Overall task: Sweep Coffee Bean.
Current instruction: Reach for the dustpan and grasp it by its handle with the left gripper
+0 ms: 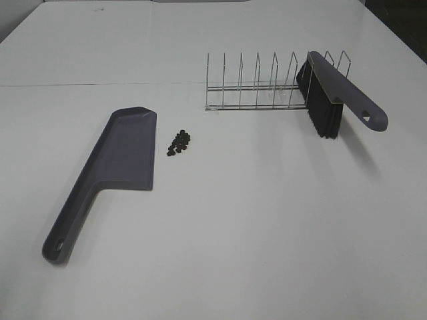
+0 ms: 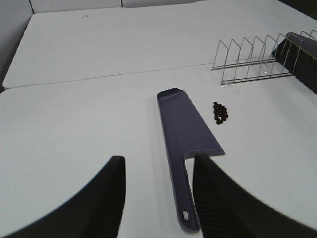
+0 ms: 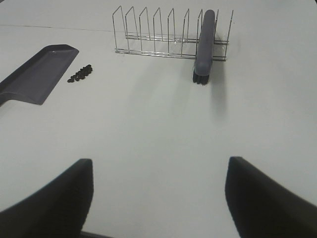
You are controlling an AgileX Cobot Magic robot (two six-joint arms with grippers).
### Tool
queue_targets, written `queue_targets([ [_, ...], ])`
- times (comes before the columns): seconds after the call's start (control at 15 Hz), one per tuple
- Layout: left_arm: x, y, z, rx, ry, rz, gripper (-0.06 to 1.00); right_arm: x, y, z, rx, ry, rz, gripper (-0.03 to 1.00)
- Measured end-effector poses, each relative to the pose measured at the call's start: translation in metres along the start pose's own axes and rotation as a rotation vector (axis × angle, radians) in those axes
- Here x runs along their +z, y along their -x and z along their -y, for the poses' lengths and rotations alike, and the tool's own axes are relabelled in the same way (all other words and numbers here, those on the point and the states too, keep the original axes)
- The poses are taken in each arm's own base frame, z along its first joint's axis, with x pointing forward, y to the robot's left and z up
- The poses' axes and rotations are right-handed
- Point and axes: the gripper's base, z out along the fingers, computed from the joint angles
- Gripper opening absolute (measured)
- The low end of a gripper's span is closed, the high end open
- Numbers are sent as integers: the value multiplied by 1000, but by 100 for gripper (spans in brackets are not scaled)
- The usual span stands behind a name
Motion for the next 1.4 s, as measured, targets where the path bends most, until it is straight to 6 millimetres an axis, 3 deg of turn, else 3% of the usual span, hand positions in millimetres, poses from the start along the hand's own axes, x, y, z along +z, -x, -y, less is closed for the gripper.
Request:
queue_targets([
  [0.13, 26, 8, -6, -36, 11, -66, 43, 0, 0, 0, 0, 0, 0, 63],
  [0.4, 104, 24, -22, -114, 31, -305, 59, 0, 0, 0, 0, 0, 0, 63],
  [0.8, 212, 47, -37, -240, -1, -622, 60, 0, 0, 0, 0, 0, 0, 63],
  [1.0, 259, 36, -27, -246, -42, -752, 60, 0, 0, 0, 0, 0, 0, 63],
  [1.13, 276, 27, -13, -232, -68, -808, 60, 0, 0, 0, 0, 0, 0, 63],
  [1.2, 295, 8, 2, -195, -64, -900, 60, 0, 0, 0, 0, 0, 0, 63],
  [1.4, 307, -17, 15, -129, -13, -1017, 62, 0, 0, 0, 0, 0, 0, 63],
])
